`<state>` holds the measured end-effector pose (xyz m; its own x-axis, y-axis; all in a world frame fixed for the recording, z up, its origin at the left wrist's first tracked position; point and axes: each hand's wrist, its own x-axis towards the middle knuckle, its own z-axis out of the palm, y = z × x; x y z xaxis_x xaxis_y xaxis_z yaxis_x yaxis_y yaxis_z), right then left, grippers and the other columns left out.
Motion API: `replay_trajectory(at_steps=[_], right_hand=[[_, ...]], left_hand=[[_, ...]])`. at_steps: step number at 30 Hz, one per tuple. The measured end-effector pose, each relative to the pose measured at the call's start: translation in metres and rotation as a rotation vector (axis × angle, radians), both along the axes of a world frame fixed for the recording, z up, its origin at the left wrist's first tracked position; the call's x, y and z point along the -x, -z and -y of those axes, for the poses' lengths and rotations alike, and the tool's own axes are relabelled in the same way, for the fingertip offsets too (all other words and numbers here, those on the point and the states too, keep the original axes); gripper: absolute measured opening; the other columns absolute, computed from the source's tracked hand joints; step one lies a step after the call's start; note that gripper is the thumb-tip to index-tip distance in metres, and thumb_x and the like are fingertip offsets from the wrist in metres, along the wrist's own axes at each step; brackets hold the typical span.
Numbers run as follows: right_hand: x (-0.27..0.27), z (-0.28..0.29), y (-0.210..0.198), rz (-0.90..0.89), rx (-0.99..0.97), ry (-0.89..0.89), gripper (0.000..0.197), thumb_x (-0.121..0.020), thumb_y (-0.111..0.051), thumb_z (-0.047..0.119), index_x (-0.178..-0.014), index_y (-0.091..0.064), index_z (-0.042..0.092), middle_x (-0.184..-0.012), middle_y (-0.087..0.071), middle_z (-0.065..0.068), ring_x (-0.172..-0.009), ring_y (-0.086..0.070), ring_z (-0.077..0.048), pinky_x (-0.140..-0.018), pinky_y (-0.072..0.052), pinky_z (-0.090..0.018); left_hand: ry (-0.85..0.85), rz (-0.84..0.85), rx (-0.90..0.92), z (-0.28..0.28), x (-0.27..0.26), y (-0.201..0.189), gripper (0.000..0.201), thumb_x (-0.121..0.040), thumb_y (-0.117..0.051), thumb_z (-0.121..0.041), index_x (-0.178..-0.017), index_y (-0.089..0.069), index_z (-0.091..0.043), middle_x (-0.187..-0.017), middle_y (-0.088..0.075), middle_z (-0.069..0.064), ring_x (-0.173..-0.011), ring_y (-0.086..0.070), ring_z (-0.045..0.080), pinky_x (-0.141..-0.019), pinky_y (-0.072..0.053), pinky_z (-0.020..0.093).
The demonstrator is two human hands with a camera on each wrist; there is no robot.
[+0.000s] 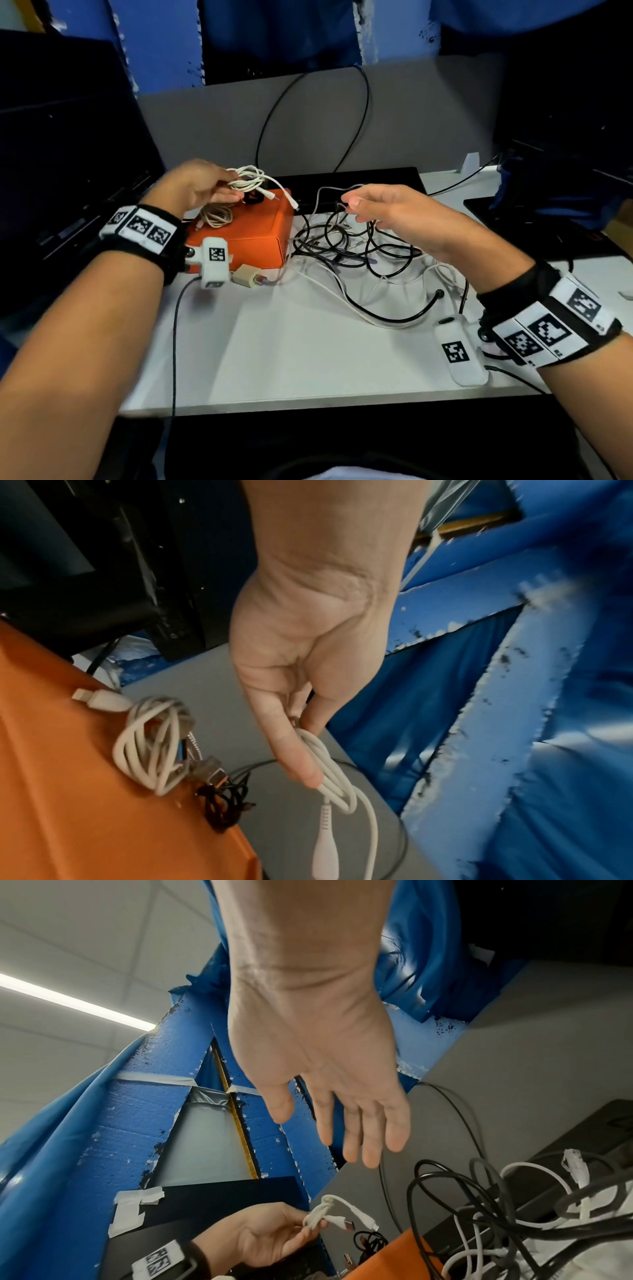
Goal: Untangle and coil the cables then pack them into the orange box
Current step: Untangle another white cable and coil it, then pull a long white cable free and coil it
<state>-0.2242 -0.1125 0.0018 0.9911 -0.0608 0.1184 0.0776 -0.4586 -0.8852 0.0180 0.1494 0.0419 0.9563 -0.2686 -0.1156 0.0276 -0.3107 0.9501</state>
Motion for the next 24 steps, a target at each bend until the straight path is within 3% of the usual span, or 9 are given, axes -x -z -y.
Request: replay_trajectory(at_steps=[2, 4, 6, 11, 15, 18, 20, 22, 24], right_hand=[[0.000, 0.000, 0.002, -0.025, 0.021, -0.017, 0.029, -0.103, -0.055, 0.049, -0.125, -0.068, 0.035, -0.126, -0.068, 0.019, -0.122, -0.060, 0.001, -0.116, -0.040, -0.038], [0.001, 0.001, 0.003, -0.035, 0.034, -0.024, 0.028, -0.103, -0.055, 0.048, -0.123, -0.069, 0.034, -0.123, -0.069, 0.018, -0.121, -0.061, -0.001, -0.116, -0.041, -0.038], [0.001, 0.001, 0.004, -0.040, 0.050, -0.033, 0.028, -0.103, -0.056, 0.049, -0.122, -0.070, 0.034, -0.123, -0.070, 0.018, -0.120, -0.061, -0.001, -0.115, -0.041, -0.036], [0.003, 0.001, 0.004, -0.066, 0.100, -0.055, 0.027, -0.103, -0.055, 0.047, -0.118, -0.072, 0.032, -0.118, -0.072, 0.015, -0.112, -0.066, -0.001, -0.105, -0.042, -0.028], [0.001, 0.003, 0.005, -0.092, 0.133, -0.065, 0.035, -0.103, -0.055, 0.048, -0.115, -0.073, 0.020, -0.117, -0.070, 0.020, -0.111, -0.067, -0.006, -0.100, -0.043, -0.028], [0.002, 0.007, 0.004, -0.096, 0.165, -0.065, 0.038, -0.103, -0.054, 0.050, -0.112, -0.073, 0.019, -0.119, -0.069, 0.020, -0.108, -0.068, -0.004, -0.090, -0.044, -0.027], [0.002, 0.008, 0.003, -0.099, 0.177, -0.063, 0.038, -0.103, -0.053, 0.051, -0.113, -0.073, 0.020, -0.119, -0.070, 0.018, -0.107, -0.069, -0.002, -0.087, -0.043, -0.025], [0.002, 0.009, 0.003, -0.100, 0.188, -0.063, 0.039, -0.102, -0.053, 0.052, -0.113, -0.073, 0.021, -0.118, -0.071, 0.017, -0.106, -0.069, -0.002, -0.089, -0.044, -0.026], [0.001, 0.009, 0.004, -0.103, 0.195, -0.060, 0.039, -0.101, -0.054, 0.054, -0.111, -0.074, 0.022, -0.117, -0.071, 0.017, -0.107, -0.069, -0.003, -0.093, -0.044, -0.028]], left_hand=[[-0.012, -0.036, -0.044, 0.004, -0.017, -0.001, 0.014, -0.107, -0.048, -0.006, -0.116, -0.054, 0.001, -0.089, -0.068, 0.015, -0.052, -0.072, 0.014, -0.048, -0.056, 0.020], [-0.017, -0.046, -0.173, 0.009, -0.030, -0.001, 0.014, -0.107, -0.047, -0.007, -0.101, -0.057, 0.001, -0.069, -0.067, 0.012, -0.044, -0.067, 0.011, -0.044, -0.054, 0.018], [-0.008, -0.042, -0.334, 0.011, -0.039, -0.001, 0.022, -0.107, -0.045, -0.007, -0.090, -0.058, 0.000, -0.060, -0.056, 0.007, -0.036, -0.058, 0.006, -0.039, -0.050, 0.016], [0.050, -0.051, -0.589, 0.013, -0.055, 0.009, 0.030, -0.109, -0.043, -0.013, -0.084, -0.058, -0.004, -0.043, -0.055, 0.000, -0.031, -0.050, 0.005, -0.033, -0.042, 0.015], [-0.019, 0.075, -0.609, 0.016, -0.064, 0.018, 0.026, -0.106, -0.054, -0.020, -0.085, -0.061, -0.005, -0.057, -0.060, 0.008, -0.034, -0.053, 0.011, -0.035, -0.045, 0.019], [-0.041, 0.259, -0.717, 0.016, -0.067, 0.021, 0.028, -0.099, -0.064, -0.029, -0.089, -0.067, -0.003, -0.076, -0.068, 0.016, -0.060, -0.064, 0.026, -0.061, -0.058, 0.036], [-0.005, 0.349, -0.772, 0.017, -0.063, 0.019, 0.019, -0.097, -0.067, -0.021, -0.093, -0.070, -0.002, -0.085, -0.071, 0.020, -0.072, -0.067, 0.030, -0.076, -0.060, 0.047], [0.056, 0.342, -0.765, 0.017, -0.057, 0.017, 0.008, -0.097, -0.064, -0.008, -0.094, -0.070, -0.003, -0.084, -0.070, 0.019, -0.068, -0.065, 0.028, -0.068, -0.059, 0.041], [0.102, 0.312, -0.796, 0.018, -0.053, 0.017, 0.008, -0.097, -0.065, -0.008, -0.098, -0.071, -0.003, -0.082, -0.069, 0.015, -0.065, -0.063, 0.024, -0.063, -0.055, 0.035]])
